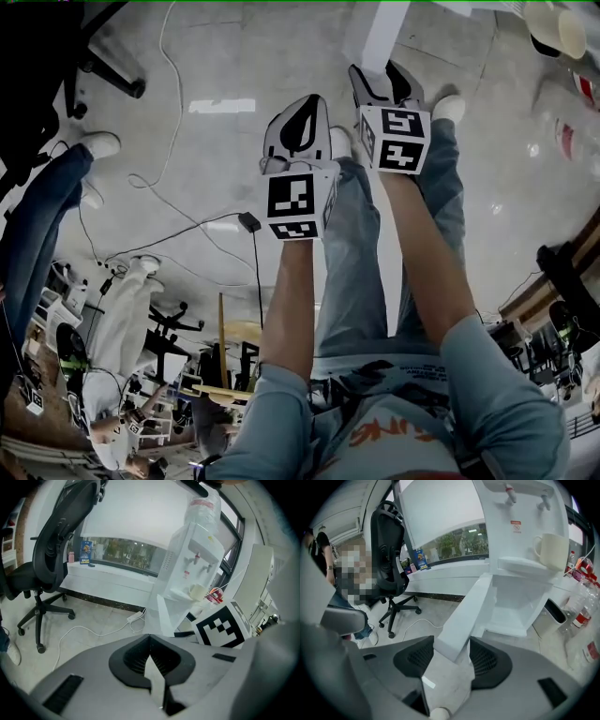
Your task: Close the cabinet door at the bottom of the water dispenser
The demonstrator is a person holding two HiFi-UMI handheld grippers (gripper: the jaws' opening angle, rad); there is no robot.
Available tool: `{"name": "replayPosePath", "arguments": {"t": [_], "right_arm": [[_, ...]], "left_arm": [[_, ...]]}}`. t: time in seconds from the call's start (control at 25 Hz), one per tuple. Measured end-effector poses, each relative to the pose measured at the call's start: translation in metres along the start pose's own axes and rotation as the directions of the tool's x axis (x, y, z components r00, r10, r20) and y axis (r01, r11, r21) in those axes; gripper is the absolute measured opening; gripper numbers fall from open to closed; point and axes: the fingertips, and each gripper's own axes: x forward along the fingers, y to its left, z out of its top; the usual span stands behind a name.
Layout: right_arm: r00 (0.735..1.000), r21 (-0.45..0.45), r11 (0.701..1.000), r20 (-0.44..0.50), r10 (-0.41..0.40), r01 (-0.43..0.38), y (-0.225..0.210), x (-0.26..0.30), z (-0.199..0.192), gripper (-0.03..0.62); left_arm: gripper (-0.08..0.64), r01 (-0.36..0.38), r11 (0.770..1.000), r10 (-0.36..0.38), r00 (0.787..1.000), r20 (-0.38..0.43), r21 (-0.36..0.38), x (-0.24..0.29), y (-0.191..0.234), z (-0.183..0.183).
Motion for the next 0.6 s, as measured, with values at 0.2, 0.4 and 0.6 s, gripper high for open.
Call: {"name": "replayPosePath", "arguments": {"t": [0.2,0.4,0.6], "right_arm": [[1.000,-0.028,1.000,-0.024,0.012,-0.013,-0.031,-0.017,-0.013,0.241],[0.999,-0.054,0.999,-0.038,-0.009,0.006,-0.072,-0.032,-0.024,0.219],[0.999,-0.081,0.996,-0.033,-0.028,0.025,-0.107,-0.044,-0.026,0.207]], "left_arm": [[0.011,0.005,1.000,-0.005,1.000,-0.003,-0.008,0.015,-0.029,0.003],[0.011,0.035,0.999,-0.035,0.999,-0.008,0.003,0.037,-0.068,0.008],[0.011,0.063,0.998,-0.063,0.998,-0.007,0.014,0.054,-0.103,0.011]]}}
